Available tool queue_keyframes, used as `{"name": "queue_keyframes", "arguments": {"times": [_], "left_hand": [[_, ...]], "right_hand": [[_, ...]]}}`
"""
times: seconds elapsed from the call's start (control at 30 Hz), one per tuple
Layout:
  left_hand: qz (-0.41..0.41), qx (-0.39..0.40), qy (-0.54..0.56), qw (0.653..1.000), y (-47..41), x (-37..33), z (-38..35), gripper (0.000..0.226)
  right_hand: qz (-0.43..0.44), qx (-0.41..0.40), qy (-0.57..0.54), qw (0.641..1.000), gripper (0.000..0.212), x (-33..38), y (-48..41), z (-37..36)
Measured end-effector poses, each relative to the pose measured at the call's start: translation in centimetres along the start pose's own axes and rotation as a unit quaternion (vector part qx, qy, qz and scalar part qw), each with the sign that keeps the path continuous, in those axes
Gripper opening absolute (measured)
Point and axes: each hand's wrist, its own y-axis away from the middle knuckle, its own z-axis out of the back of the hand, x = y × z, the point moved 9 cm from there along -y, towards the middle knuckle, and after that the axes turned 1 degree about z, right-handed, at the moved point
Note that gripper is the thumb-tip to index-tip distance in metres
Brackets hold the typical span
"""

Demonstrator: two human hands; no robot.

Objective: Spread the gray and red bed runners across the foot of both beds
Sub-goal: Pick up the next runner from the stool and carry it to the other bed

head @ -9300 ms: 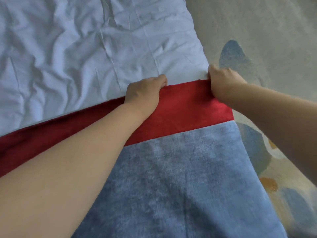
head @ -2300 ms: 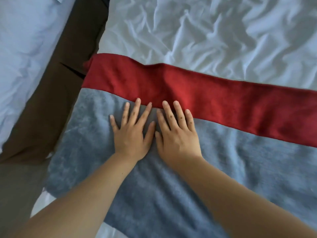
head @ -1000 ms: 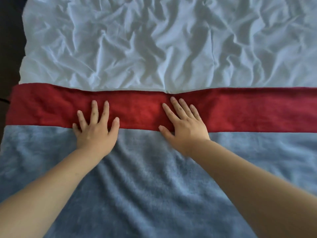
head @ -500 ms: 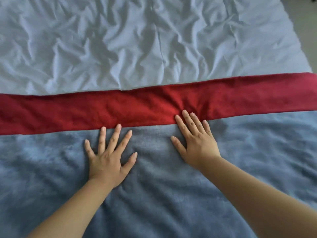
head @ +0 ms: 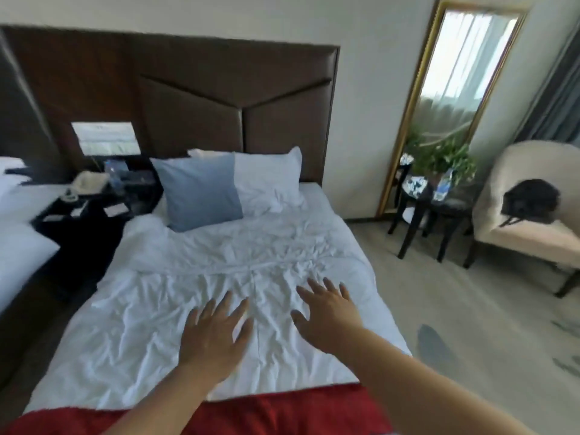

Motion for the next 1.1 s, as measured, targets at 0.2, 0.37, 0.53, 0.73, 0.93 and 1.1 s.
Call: {"name": "queue_keyframes", "arguments": {"times": [0.2, 0.37, 0.53, 0.73, 0.93, 1.1], "left_hand": [[-0.07, -0.175, -0.035, 0.981, 0.0, -6.6, 36.8, 0.061], [-0.07, -0.244, -0.035, 0.967, 4.6, -10.8, 54.6, 0.067], [-0.104, -0.256, -0.033, 0.96, 7.6, -15.4, 59.8, 0.067], [-0.184, -0.237, -0.037, 0.953, 9.2, -22.1, 58.1, 0.071], [-0.346, -0.202, -0.008, 0.916, 15.3, -38.1, 54.1, 0.073], [-0.55, -0.182, -0.006, 0.815, 31.1, -54.7, 48.9, 0.068]], "right_hand": [[0.003, -0.137, 0.024, 0.99, 0.066, 1.1, 3.1, 34.7], [0.005, -0.207, 0.074, 0.976, 0.064, 2.7, 8.6, 50.0], [-0.001, -0.219, 0.099, 0.971, 0.064, 2.7, 11.9, 53.7], [-0.083, -0.221, 0.107, 0.966, 0.064, -2.5, 18.9, 53.4], [-0.241, -0.257, 0.103, 0.93, 0.055, -12.9, 35.2, 52.7], [-0.467, -0.209, 0.135, 0.849, 0.047, -22.3, 56.9, 48.8]]}}
